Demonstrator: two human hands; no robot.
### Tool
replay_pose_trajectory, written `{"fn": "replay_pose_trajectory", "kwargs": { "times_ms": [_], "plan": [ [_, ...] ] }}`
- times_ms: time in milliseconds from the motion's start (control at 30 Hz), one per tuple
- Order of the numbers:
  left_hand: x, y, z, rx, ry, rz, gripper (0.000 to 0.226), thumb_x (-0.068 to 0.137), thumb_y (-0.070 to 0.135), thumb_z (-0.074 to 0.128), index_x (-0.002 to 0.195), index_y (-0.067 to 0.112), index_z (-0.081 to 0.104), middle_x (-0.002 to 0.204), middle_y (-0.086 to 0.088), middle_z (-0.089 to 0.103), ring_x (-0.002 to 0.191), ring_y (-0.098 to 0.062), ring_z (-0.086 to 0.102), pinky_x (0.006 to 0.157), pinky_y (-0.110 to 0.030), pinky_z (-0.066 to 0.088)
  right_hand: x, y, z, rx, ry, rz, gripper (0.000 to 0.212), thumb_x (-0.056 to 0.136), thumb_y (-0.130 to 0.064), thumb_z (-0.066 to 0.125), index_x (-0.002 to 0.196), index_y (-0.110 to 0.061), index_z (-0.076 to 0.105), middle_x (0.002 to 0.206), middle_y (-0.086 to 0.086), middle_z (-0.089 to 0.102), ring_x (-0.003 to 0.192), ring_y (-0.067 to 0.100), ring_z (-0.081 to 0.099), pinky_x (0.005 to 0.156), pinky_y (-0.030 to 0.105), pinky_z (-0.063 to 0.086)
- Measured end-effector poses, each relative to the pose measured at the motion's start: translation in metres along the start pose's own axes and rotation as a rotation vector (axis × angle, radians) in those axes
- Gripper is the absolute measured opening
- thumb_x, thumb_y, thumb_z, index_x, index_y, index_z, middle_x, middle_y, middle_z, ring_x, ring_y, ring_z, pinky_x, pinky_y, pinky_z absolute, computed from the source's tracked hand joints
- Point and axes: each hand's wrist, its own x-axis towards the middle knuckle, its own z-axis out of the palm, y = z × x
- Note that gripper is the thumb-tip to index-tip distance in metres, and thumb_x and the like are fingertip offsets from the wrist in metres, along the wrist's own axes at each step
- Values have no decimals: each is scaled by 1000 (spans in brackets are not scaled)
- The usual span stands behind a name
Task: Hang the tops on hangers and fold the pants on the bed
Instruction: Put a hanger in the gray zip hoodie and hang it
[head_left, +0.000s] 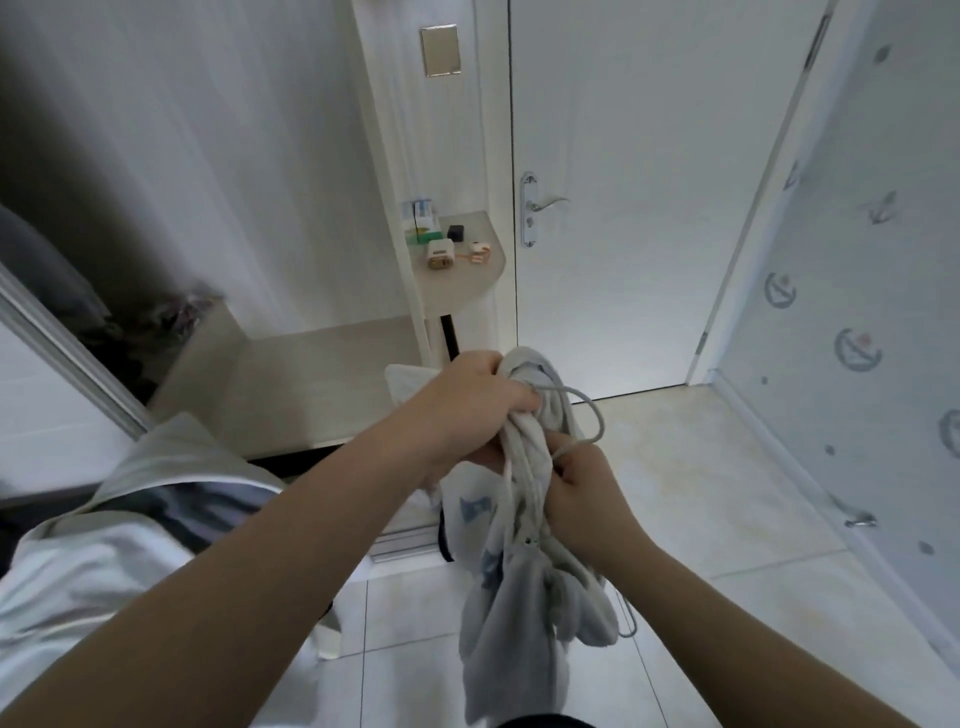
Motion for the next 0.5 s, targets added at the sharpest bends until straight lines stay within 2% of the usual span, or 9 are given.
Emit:
{"fn": "replay_pose_trajectory", "kwargs": {
  "times_ms": [67,133,167,233,267,300,367,433,500],
  "plan": [
    [-3,-4,2,163,-33,87,24,93,27,65,107,8,66,96,-17,72,83,-29,73,72,-45,64,-4,-3,-6,103,14,-41,26,101,-17,54,95,-31,74,68,-11,71,60,6,65,57,18,50],
    [-6,-12,-1,598,55,391,35,93,53,58,96,20,68,83,2,68,73,-13,66,67,-39,59,-6,-7,-17,187,30,-45,32,97,-16,51,78,-33,72,52,-14,55,46,5,47,47,19,36],
    [-7,-17,-3,830,164,578,42,92,65,50,93,28,69,83,11,66,74,-7,61,67,-35,55,-8,-7,-23,234,26,-35,32,94,-16,52,71,-29,69,49,-13,48,45,8,39,45,22,31],
    [-10,-21,-13,1147,304,825,54,91,75,37,101,35,72,97,13,64,95,-10,56,84,-35,46,-10,-9,-34,317,-10,-30,33,91,-14,55,61,-24,63,47,-10,41,43,9,33,44,21,26],
    [-9,-23,-20,1214,276,872,57,93,74,34,105,34,72,103,11,64,103,-15,55,89,-36,41,-11,-10,-38,344,-30,-31,35,91,-12,56,59,-23,62,47,-10,39,42,8,31,43,19,25],
    [-9,-26,-26,1249,217,878,57,94,71,32,104,31,71,101,10,64,102,-17,57,86,-35,40,-12,-11,-43,359,-43,-33,35,90,-10,57,58,-21,60,47,-9,37,41,8,29,43,18,25],
    [-9,-35,-33,1263,166,880,55,97,61,27,87,22,65,79,7,63,76,-19,63,62,-29,41,-11,-13,-50,363,-53,-45,27,88,-6,55,61,-5,56,47,-6,34,41,9,27,43,16,24],
    [-15,-42,-26,1226,191,904,53,99,55,25,77,19,57,62,5,56,52,-21,57,45,-30,42,-8,-16,-54,352,-51,-64,24,85,-4,50,65,9,47,48,-3,32,42,9,27,43,17,24],
    [-25,-48,-9,1142,198,931,52,100,51,26,80,16,59,58,1,58,44,-23,54,41,-34,45,-6,-21,-50,285,-47,-107,21,84,-4,43,65,2,48,51,-7,38,46,6,33,46,15,28]
  ]
}}
